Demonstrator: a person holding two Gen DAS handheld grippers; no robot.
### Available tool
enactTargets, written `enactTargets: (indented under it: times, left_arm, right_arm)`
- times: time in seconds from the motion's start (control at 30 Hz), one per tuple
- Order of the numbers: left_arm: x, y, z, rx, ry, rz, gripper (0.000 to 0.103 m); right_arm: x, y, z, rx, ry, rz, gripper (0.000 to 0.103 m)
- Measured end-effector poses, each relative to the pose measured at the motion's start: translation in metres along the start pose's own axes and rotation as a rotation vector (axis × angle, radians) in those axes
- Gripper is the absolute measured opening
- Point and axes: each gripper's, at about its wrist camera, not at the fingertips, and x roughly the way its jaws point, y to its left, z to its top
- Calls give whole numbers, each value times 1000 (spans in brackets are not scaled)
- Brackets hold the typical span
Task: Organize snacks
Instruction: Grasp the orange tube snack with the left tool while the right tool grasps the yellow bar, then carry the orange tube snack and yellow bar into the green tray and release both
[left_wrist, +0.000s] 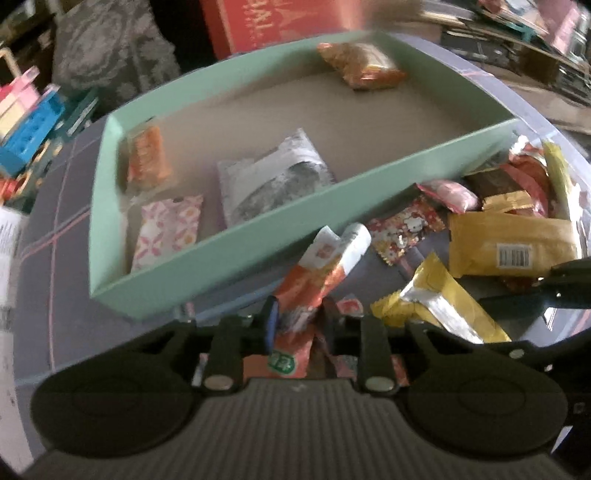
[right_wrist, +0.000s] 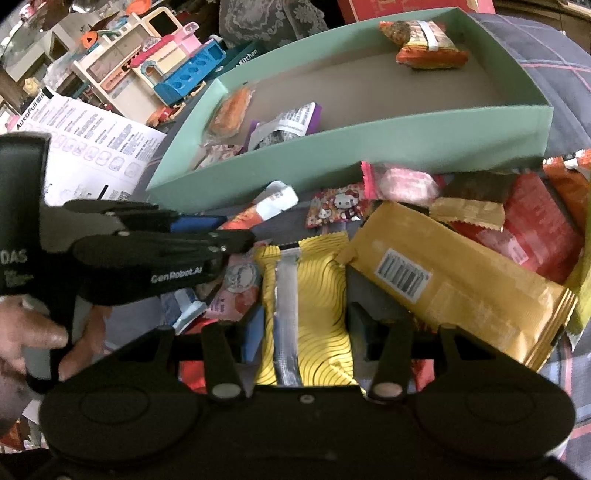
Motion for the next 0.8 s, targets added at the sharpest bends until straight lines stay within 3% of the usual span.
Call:
enactTargets:
  times: [0.17, 0.2, 0.27, 0.43, 0.8]
  left_arm:
    - [-14, 9, -9, -125, 0, -28, 18]
    - [-17, 11, -11, -146, -1, -28, 17]
    - [-21, 17, -16, -181, -3, -29, 16]
    - [-41, 26, -26, -247, -30, -53, 15]
    - [-83, 24, -36, -285, -107, -70, 15]
  right_arm:
    - [6, 17, -1, -63, -16, -43, 59]
    - [7, 21, -2, -94, -17, -62, 59]
    - [8, 31, -6, -161, -23, -114, 49]
    - [-2, 31, -7, -119, -16, -75, 47]
    - [-37, 25, -1, -39, -49, -8, 47]
